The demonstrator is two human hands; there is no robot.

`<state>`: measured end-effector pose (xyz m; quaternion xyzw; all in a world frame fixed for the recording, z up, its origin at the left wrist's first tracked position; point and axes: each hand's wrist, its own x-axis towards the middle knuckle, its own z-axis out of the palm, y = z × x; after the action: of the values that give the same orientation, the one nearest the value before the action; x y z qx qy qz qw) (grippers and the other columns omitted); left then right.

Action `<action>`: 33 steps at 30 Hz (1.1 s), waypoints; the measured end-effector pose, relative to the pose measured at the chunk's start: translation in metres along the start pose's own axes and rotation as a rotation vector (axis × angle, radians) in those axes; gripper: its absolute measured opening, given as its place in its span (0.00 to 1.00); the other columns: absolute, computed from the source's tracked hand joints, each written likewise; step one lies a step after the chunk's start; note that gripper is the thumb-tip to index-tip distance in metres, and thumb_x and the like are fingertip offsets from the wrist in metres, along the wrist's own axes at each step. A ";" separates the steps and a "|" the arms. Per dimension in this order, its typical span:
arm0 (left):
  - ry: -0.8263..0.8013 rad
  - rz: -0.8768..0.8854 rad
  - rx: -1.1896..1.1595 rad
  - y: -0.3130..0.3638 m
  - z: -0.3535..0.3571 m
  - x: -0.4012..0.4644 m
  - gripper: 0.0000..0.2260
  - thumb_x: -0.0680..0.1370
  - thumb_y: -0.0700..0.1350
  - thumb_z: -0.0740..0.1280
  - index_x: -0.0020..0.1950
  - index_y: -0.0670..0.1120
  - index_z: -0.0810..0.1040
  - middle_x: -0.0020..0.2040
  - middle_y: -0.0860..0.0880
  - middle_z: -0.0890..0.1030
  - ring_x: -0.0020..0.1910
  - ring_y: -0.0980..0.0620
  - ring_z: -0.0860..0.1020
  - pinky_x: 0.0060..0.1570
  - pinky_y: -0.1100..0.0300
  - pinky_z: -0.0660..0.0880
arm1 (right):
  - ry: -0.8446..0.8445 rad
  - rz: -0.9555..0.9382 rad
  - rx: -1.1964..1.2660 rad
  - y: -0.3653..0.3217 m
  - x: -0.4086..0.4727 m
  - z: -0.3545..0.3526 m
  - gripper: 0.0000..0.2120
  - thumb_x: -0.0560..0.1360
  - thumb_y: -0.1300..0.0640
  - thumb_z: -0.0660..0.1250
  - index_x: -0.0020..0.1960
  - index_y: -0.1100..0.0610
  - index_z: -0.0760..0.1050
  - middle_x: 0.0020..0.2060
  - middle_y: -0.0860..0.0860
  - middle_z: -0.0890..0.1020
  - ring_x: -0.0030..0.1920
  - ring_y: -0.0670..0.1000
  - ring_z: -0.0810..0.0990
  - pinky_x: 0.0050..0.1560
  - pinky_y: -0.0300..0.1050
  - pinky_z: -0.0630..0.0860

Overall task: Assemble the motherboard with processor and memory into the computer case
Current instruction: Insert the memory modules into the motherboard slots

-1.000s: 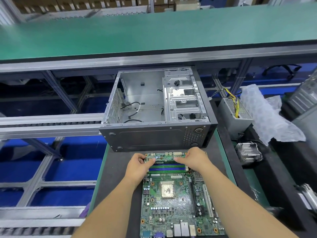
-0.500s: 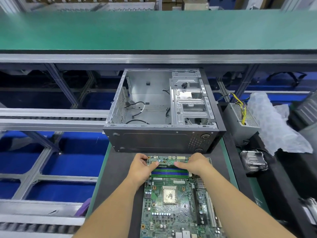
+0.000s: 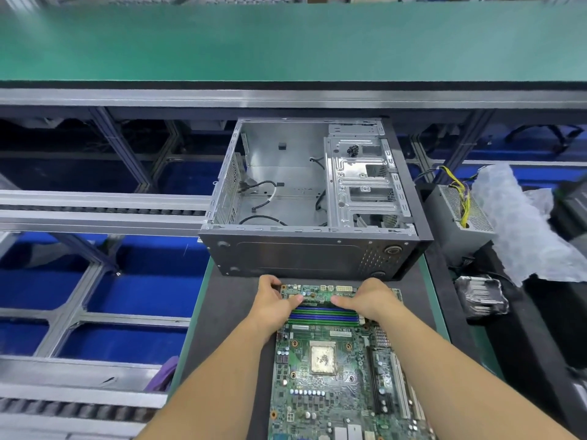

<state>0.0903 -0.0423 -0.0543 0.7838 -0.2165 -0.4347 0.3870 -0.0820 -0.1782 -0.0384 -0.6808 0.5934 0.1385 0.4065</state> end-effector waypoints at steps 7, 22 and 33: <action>0.042 -0.058 -0.011 0.004 0.007 -0.005 0.28 0.70 0.58 0.77 0.60 0.52 0.64 0.59 0.48 0.71 0.56 0.47 0.74 0.54 0.52 0.72 | -0.053 -0.008 0.085 0.000 -0.012 -0.008 0.50 0.64 0.29 0.75 0.70 0.65 0.69 0.61 0.57 0.77 0.59 0.56 0.78 0.52 0.48 0.76; 0.101 -0.023 0.132 0.004 0.012 -0.002 0.32 0.66 0.60 0.79 0.59 0.54 0.63 0.59 0.49 0.71 0.57 0.46 0.72 0.51 0.54 0.69 | -0.029 0.033 -0.168 -0.027 -0.020 0.000 0.48 0.68 0.28 0.70 0.73 0.63 0.66 0.68 0.57 0.76 0.65 0.59 0.77 0.58 0.50 0.75; 0.120 -0.028 0.136 0.005 0.014 -0.004 0.31 0.67 0.60 0.78 0.58 0.55 0.62 0.57 0.50 0.70 0.58 0.46 0.71 0.51 0.53 0.70 | -0.051 0.037 -0.193 -0.027 -0.022 0.001 0.49 0.69 0.26 0.67 0.71 0.64 0.68 0.61 0.58 0.79 0.62 0.59 0.78 0.67 0.54 0.73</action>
<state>0.0766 -0.0485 -0.0523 0.8359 -0.2111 -0.3764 0.3391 -0.0622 -0.1634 -0.0138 -0.7022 0.5791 0.2197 0.3512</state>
